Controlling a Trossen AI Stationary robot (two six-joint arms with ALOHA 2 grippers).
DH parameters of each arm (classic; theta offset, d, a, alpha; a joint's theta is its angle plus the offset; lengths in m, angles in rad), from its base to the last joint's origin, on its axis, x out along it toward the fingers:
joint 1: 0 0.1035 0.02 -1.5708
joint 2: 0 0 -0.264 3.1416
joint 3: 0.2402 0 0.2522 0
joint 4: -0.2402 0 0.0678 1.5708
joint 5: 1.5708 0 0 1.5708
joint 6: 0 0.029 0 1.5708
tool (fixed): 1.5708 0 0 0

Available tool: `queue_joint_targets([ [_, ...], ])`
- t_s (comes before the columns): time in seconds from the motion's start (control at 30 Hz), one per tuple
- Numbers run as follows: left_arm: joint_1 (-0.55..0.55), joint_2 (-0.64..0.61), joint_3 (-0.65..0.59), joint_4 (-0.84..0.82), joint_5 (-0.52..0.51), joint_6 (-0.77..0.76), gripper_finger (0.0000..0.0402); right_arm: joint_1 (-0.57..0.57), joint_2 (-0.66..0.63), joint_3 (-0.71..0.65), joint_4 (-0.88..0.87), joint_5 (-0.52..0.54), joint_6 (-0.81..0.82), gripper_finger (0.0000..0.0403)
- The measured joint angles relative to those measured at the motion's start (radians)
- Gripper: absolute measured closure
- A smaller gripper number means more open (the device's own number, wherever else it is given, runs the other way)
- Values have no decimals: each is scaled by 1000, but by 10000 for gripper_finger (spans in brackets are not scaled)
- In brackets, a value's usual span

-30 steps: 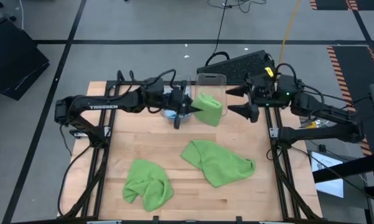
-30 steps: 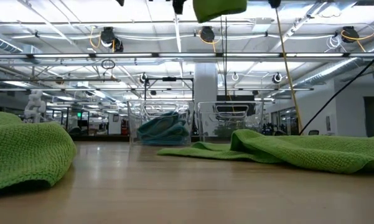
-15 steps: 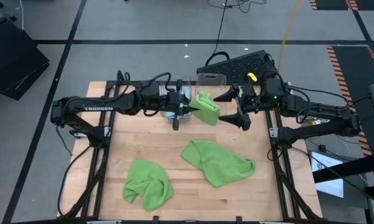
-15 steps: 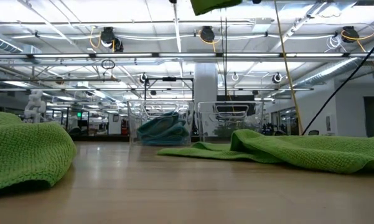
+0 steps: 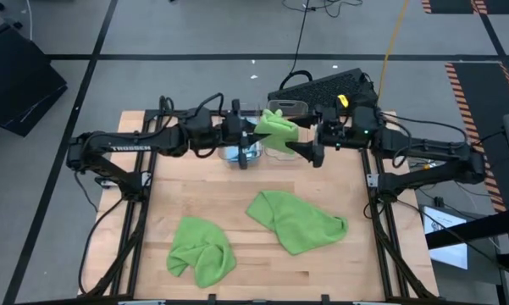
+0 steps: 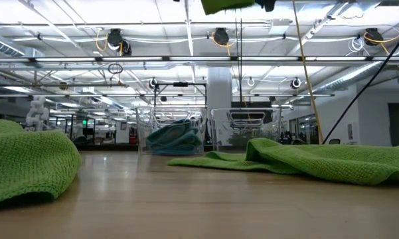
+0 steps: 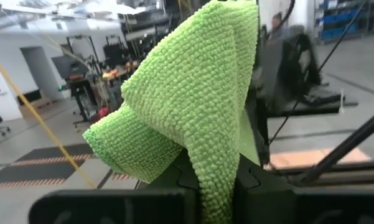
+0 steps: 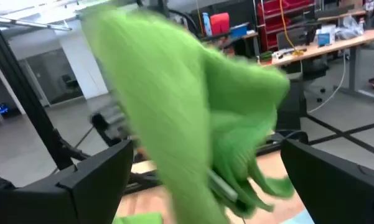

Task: Fold microfiber towels
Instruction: Put the green folded microfiber towel into the right transparent bin

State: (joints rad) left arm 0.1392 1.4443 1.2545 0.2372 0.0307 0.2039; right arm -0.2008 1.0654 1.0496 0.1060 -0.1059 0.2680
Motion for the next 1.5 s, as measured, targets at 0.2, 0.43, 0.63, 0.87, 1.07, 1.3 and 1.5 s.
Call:
queue_joint_targets([
  [0.2,-28,0,0,-2,27,-11,371,-10,50,0,74,16,0,3],
  [0.43,-57,0,0,1,69,-29,371,-34,65,0,150,-121,-2,10],
  [0.63,-56,0,0,3,47,-21,371,-35,76,0,153,-139,24,76],
  [0.87,-55,0,0,2,47,-21,371,-35,106,0,174,-202,93,216],
  [1.07,-55,0,0,-4,42,-23,371,-35,109,0,193,-224,85,353],
  [1.3,-57,-1,0,-7,-56,-140,370,-40,110,0,198,-229,110,376],
  [1.5,-57,-4,0,-58,-126,-261,320,-92,96,-2,180,-240,182,389],
])
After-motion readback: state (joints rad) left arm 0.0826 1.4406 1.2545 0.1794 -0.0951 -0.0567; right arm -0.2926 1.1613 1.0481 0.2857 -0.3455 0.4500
